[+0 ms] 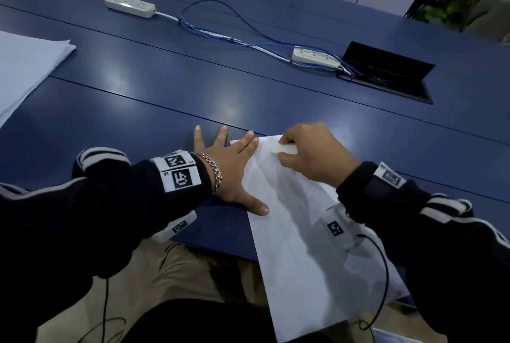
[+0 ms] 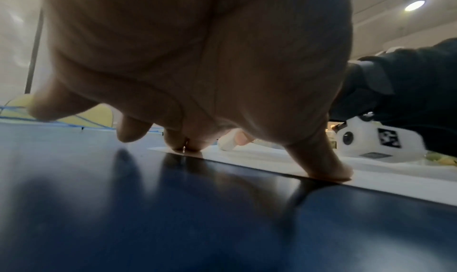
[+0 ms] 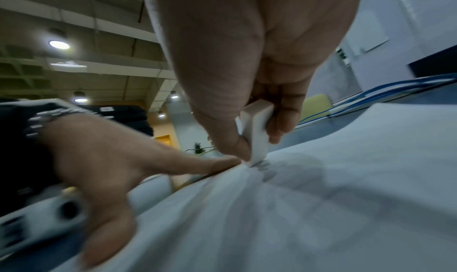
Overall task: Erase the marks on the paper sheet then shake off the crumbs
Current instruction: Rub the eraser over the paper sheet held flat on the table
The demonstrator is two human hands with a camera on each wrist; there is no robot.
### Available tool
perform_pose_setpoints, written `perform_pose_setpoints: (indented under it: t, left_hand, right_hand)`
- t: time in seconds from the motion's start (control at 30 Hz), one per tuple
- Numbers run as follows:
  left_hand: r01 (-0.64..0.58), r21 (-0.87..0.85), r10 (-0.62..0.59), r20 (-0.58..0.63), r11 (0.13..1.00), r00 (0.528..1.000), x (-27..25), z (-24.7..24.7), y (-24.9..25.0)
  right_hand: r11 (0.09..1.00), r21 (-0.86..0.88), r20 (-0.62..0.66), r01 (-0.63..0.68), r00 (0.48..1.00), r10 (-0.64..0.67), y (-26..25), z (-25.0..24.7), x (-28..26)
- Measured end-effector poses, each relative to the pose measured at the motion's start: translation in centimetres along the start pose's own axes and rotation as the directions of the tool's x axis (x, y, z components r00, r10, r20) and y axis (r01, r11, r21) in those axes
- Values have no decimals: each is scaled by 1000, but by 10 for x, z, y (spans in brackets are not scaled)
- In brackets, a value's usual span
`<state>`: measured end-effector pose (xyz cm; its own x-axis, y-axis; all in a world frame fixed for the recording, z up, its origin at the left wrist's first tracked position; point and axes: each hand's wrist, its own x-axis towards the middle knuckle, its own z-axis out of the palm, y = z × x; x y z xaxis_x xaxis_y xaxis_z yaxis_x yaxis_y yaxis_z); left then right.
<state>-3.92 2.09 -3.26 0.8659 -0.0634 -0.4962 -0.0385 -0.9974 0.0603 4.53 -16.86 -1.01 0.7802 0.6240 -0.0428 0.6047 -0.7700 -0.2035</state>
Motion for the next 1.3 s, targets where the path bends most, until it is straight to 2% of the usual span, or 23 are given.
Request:
perform_pose_setpoints:
  t: [0.03,0.1,0.17,0.2,0.27,0.37,0.43,0.5,0.6,0.63,0.67,0.77,0.83,0.87,0.93,1.0,1.03,1.1,1.17,1.23,1.3]
  left_hand:
    - [4,15,-4,-1,1000,1000,-1,0,0]
    - [8,56,-7,-11,998,1000,1,-1,-3]
    - [3,103,0,-23,995,1000,1,-3,1]
    - [-2,113,5,-29,994,1000,1,-3,1]
    - [-4,103,7,-25,995,1000,0,-4,2]
    - [4,91,-2,-17,996,1000,-1,-4,2]
    - [4,83,-4,-7,997,1000,-1,-5,2]
    - [0,83,0,-3,997,1000,0,-5,3]
    - [6,105,-6,-3,994,1000,0,-6,5]
    - [6,108,-6,-3,994,1000,1,-5,4]
    - [4,102,-4,-3,995,1000,1,-5,4]
    - [3,70,-3,-5,998,1000,1,-3,3]
    - [8,64,-7,-3,998,1000,1,-3,2]
    - [8,68,-8,-1,998,1000,2,-3,2]
    - [7,82,-7,0,997,1000,2,-3,4]
    - [8,100,-8,-1,995,1000,2,-4,5]
    - [8,101,-8,-1,995,1000,1,-4,4]
    - [6,85,-6,0,996,1000,1,-3,3]
    - [4,72,-4,-2,997,1000,1,-2,2]
    - [6,65,-5,-3,998,1000,2,-2,1]
    - [-1,58,2,-9,998,1000,2,-2,0]
  right_hand:
    - [999,-35,-1,21,1000,-21,-9,2,-5]
    - [984,-89,-5,157,987,-158,-30,11,-17]
    - [954,-88,45,286,958,-283,-41,16,-36]
    - [947,-73,81,312,948,-306,-39,14,-38]
    - [965,-42,107,261,961,-255,-24,9,-28]
    - [990,-102,17,102,995,-101,0,-2,-8]
    - [984,-156,-20,83,996,-87,-3,-2,-6]
    - [965,-203,-8,168,985,-173,-21,3,-17]
    - [905,-200,17,375,925,-379,-40,15,-41]
    - [907,-171,45,386,922,-384,-39,12,-41]
    - [922,-147,63,357,934,-352,-31,9,-35]
    - [978,-156,66,138,989,-129,-3,-7,-13]
    - [976,-196,18,99,995,-97,0,-8,-8]
    - [966,-224,16,126,992,-126,-7,-4,-11]
    - [932,-246,17,266,963,-270,-29,7,-25]
    - [900,-200,21,388,920,-392,-41,15,-41]
    - [903,-162,29,397,917,-398,-38,17,-42]
    - [940,-99,55,325,945,-321,-23,13,-31]
    - [980,-84,63,181,982,-176,-1,6,-15]
    - [993,-92,16,68,998,-67,14,2,-1]
    - [998,-57,-1,18,1000,-18,21,2,5]
